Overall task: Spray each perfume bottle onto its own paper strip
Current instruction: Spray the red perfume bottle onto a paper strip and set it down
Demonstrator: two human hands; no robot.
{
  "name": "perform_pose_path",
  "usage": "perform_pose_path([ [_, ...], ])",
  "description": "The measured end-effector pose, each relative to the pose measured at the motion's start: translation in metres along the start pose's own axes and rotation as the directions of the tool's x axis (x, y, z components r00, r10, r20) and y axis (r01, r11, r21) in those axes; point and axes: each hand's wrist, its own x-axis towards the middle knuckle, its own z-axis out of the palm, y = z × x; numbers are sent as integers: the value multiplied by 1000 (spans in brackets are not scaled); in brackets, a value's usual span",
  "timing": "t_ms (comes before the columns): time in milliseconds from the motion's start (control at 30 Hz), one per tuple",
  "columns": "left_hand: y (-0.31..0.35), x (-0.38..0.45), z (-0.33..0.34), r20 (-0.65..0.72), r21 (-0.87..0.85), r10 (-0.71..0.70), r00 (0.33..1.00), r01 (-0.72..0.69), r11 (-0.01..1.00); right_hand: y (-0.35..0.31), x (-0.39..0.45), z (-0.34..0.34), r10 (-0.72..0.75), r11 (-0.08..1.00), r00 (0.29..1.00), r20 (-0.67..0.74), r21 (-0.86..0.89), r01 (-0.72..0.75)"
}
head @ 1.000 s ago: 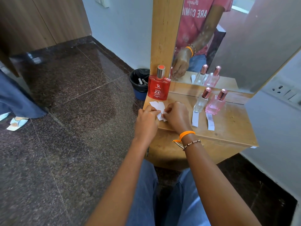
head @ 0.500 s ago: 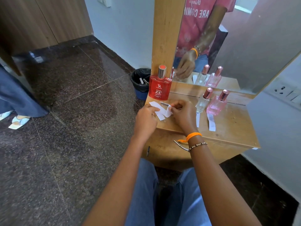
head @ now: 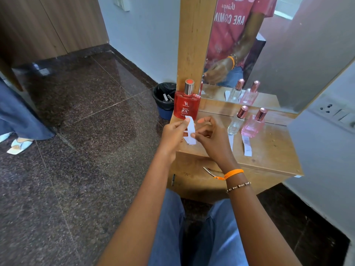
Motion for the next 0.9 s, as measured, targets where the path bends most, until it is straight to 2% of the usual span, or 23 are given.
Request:
perform_pose_path([
  [67, 1, 1, -2, -7, -22, 40, 999, -40, 999, 0, 0, -1, 13, 1000, 998, 68, -15, -12],
  [133, 3, 3, -4, -50, -12, 42, 998, -43, 999, 0, 6, -2, 20, 999, 998, 62, -36, -18],
  [200, 3, 6, -7, -90, -20, 14, 996, -16, 1000, -3, 20, -1, -16, 1000, 998, -69, -14, 15],
  [267, 2, 7, -10, -60, -38, -31, 998, 28, 999, -8, 40, 1, -68, 998, 977, -202, -26, 64],
  [300, 1, 7, -12, -36, -41, -51, 998, 49, 998, -11, 50, 2, -88, 995, 971, -224, -59, 76],
  [400, -2, 9, -15, -37, -30, -60, 998, 59, 998, -12, 73, 9, -87, 984, 989, -117, -166, 67],
  [500, -2, 10, -16, -116, -44, -59, 992, 54, 998, -10, 80, 16, -20, 986, 999, -44, -167, 13],
  [700, -6, 9, -15, -133, 21, 54, 990, -51, 998, -6, 70, 13, -75, 983, 988, -134, -175, 51],
  [900, -7, 6, -8, -157, 60, 139, 978, -132, 990, -16, 31, -9, -198, 979, 931, -308, -104, 174],
])
